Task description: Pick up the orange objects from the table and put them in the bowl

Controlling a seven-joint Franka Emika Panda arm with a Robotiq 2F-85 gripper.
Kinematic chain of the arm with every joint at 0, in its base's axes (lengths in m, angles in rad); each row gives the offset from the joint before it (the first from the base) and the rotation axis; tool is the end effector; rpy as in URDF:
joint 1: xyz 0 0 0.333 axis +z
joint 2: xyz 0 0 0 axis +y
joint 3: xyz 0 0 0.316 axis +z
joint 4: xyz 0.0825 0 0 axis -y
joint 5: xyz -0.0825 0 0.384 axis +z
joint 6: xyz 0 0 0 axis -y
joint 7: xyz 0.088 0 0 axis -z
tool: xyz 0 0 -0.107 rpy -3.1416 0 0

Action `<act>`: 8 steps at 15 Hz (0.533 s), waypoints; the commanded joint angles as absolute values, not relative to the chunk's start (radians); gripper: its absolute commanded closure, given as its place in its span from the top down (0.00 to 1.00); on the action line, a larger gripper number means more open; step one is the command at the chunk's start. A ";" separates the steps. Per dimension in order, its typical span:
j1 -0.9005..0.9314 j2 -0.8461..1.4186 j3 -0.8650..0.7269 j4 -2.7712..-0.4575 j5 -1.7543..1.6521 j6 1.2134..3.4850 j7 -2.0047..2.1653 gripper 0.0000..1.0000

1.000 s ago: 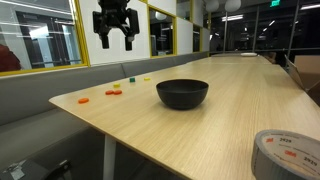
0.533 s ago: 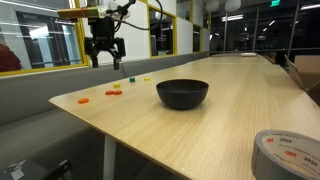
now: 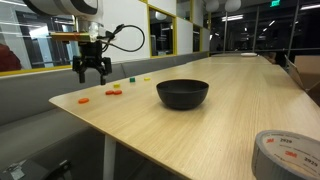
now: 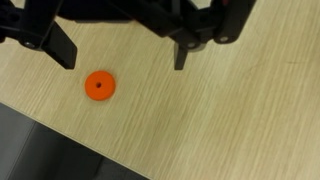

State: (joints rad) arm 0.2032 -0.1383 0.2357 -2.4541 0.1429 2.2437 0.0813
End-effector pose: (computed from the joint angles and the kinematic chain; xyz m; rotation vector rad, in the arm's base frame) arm 0.4119 0.1972 0.3430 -3.0576 -0.4011 0.1408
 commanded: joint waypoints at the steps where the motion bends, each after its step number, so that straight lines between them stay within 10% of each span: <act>1: 0.231 -0.145 0.244 -2.456 0.182 2.297 0.105 1.00; 8: 0.249 -0.131 0.271 -2.532 0.157 2.477 0.187 1.00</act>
State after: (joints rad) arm 0.2393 -0.1355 0.2549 -2.4920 0.1750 2.3806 0.1352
